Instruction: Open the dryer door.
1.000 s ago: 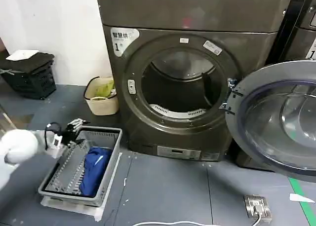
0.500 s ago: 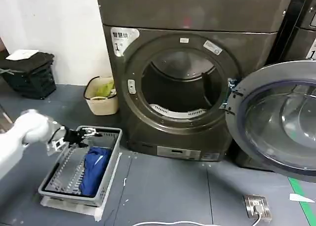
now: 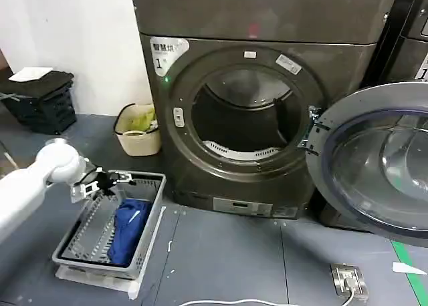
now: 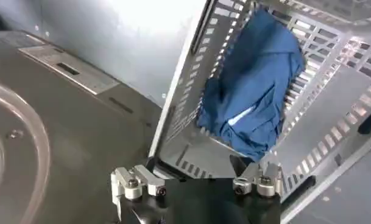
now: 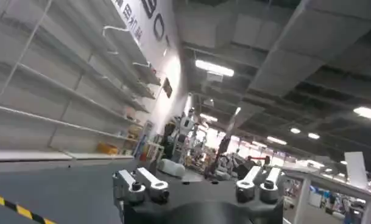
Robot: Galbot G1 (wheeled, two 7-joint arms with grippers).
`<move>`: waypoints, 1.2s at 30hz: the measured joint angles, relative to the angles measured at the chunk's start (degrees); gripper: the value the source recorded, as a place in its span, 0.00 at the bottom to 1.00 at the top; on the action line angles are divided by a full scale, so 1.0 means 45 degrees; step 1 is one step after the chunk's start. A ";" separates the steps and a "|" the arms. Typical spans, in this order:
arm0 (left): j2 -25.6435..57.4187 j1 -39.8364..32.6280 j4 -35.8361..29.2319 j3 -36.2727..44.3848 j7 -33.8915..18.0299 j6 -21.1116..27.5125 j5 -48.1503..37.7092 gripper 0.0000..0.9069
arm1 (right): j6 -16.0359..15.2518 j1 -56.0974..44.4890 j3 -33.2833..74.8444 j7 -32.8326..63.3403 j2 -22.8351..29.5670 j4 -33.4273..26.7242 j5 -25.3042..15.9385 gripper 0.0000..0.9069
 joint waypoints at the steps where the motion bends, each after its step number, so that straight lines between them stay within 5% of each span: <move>1: -0.0016 -0.0014 0.0005 0.0032 -0.0005 -0.0001 -0.0055 1.00 | 0.0002 0.0025 -0.0014 -0.0014 0.0010 0.0026 0.0023 1.00; 36: -0.0143 -0.0593 0.0330 0.0876 0.0691 0.0021 -0.0378 1.00 | 0.0044 0.0016 -0.0018 -0.0077 0.0161 -0.0135 -0.0280 1.00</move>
